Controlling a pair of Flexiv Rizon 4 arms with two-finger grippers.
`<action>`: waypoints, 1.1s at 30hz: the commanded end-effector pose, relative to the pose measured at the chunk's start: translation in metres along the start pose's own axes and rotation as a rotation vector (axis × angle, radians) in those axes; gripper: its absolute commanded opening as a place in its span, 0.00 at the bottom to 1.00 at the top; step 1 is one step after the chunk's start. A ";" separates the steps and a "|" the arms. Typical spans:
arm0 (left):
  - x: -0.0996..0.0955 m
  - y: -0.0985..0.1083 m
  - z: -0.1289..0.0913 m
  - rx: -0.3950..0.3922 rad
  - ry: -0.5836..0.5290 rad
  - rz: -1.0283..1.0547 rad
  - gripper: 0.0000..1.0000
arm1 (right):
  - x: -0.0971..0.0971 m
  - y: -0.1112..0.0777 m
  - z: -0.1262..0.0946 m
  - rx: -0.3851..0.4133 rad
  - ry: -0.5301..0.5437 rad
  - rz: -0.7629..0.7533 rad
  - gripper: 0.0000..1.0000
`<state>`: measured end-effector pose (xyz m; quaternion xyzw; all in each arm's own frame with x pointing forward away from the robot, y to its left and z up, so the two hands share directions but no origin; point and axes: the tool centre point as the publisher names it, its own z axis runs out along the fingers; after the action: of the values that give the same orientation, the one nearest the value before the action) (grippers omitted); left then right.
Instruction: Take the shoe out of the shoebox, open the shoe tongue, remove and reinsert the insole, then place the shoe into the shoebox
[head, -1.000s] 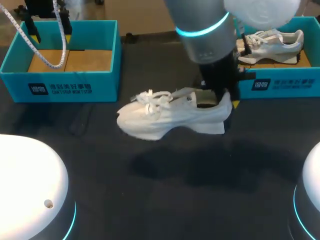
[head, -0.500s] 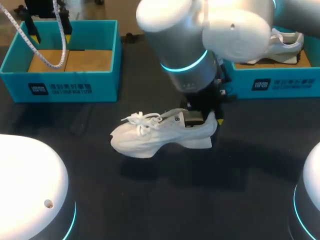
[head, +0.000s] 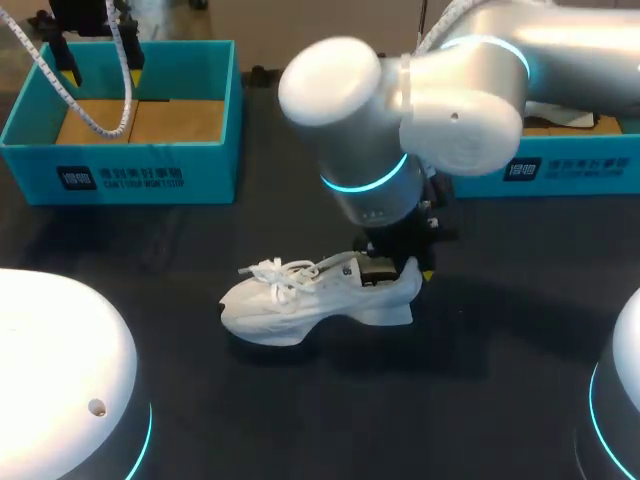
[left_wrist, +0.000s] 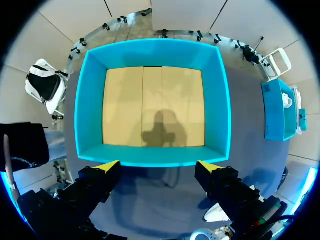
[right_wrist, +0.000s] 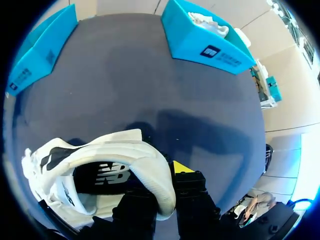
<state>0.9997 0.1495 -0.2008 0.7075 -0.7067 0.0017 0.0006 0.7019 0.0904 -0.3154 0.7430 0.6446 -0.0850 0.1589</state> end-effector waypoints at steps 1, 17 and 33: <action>0.000 0.000 0.000 0.000 0.000 0.000 1.00 | 0.020 -0.009 0.021 -0.018 0.003 0.090 0.00; 0.000 0.000 0.000 0.000 0.000 0.000 1.00 | 0.033 -0.009 0.052 0.022 0.020 0.155 0.02; 0.000 0.000 0.000 0.000 0.000 0.000 1.00 | 0.025 -0.008 0.001 0.058 0.117 0.085 1.00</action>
<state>0.9997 0.1496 -0.2007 0.7076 -0.7066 0.0017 0.0005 0.7050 0.1212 -0.3400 0.7601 0.6391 -0.0667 0.0969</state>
